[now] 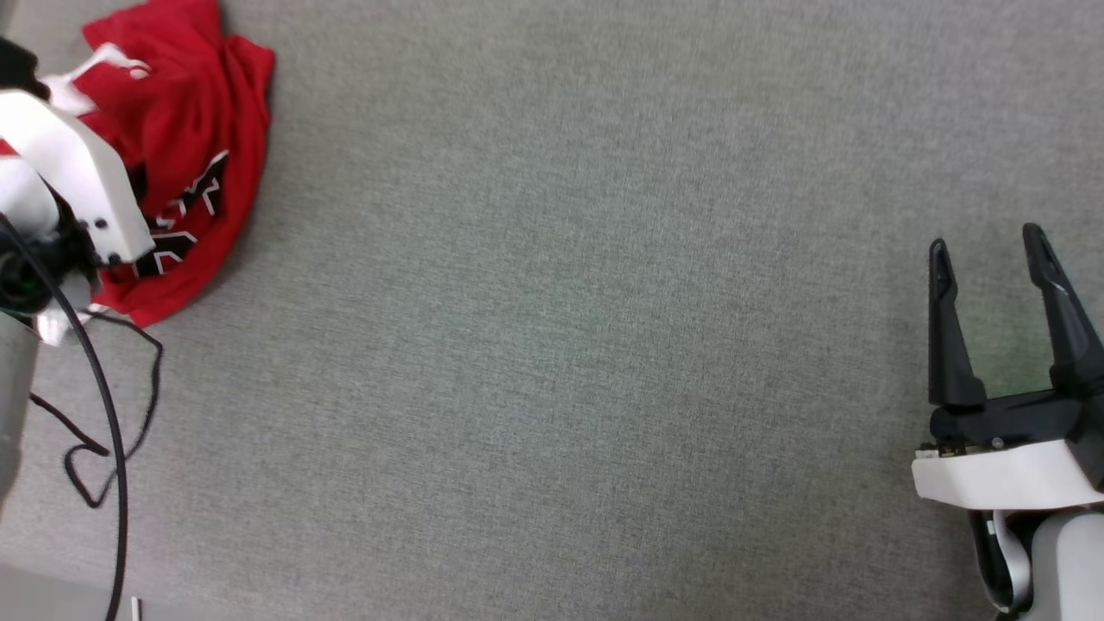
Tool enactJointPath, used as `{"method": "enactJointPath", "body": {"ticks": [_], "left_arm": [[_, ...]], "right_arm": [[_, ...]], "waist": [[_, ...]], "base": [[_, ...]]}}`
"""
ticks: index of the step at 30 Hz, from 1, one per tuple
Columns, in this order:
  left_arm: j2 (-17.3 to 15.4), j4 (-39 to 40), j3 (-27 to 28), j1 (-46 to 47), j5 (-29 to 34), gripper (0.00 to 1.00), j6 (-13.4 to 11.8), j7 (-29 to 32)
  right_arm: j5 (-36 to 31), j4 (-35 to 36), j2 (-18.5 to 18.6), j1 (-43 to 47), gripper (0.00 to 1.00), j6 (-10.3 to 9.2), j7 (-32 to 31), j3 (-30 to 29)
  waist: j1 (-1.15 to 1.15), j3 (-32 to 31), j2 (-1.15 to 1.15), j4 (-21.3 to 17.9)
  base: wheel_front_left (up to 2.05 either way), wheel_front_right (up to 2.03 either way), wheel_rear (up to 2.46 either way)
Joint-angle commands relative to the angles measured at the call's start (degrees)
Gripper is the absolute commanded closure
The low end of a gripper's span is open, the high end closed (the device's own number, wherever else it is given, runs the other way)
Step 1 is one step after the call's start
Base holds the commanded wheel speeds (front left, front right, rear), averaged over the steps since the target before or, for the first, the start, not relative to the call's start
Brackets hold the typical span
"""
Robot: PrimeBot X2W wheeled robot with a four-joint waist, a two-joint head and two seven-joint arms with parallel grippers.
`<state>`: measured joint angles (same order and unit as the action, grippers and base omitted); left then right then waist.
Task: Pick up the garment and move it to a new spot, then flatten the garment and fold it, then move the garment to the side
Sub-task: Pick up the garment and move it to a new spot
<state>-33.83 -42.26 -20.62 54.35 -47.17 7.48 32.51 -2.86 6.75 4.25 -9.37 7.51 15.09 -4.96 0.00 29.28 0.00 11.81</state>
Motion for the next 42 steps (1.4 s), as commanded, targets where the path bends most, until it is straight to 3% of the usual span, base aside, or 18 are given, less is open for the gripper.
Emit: {"method": "enactJointPath", "body": {"ticks": [1, 12, 21, 38, 42], "left_arm": [[-1.27, 1.40, -1.18, 1.34, -0.23, 1.00, -0.13, -1.52], [-5.94, 13.10, -12.04, 6.92, 0.92, 1.00, -0.13, -4.66], [-4.43, 22.28, -17.38, 9.57, 2.90, 1.00, -0.13, -4.73], [7.82, 31.28, -34.25, 12.30, 3.95, 1.00, -0.12, -6.87], [8.92, 31.39, -38.52, 11.53, 3.41, 1.00, -0.12, -7.70]], "right_arm": [[0.39, -0.42, -0.43, 0.53, 0.00, -0.04, 0.12, 0.19], [2.12, -2.12, -1.43, 2.76, 0.00, -0.04, 0.12, -0.34], [4.77, -2.80, -1.45, 4.10, 0.00, -0.04, 0.12, -1.25], [7.50, -3.47, -1.44, 3.45, 0.00, -0.04, 0.12, -2.11], [8.26, -3.68, -1.44, 3.64, 0.00, -0.04, 0.12, -2.31]], "waist": [[0.00, -2.61, 0.00, 0.16], [0.00, -9.78, 0.00, -1.83], [0.00, -12.82, 0.00, -5.46], [0.00, -12.78, 0.00, -16.13], [0.00, -12.39, 0.00, -17.53]], "base": [[0.00, 0.00, 0.00], [0.00, 0.00, 0.00], [0.00, 0.00, 0.00], [0.00, 0.00, 0.00], [0.00, 0.00, 0.00]]}}
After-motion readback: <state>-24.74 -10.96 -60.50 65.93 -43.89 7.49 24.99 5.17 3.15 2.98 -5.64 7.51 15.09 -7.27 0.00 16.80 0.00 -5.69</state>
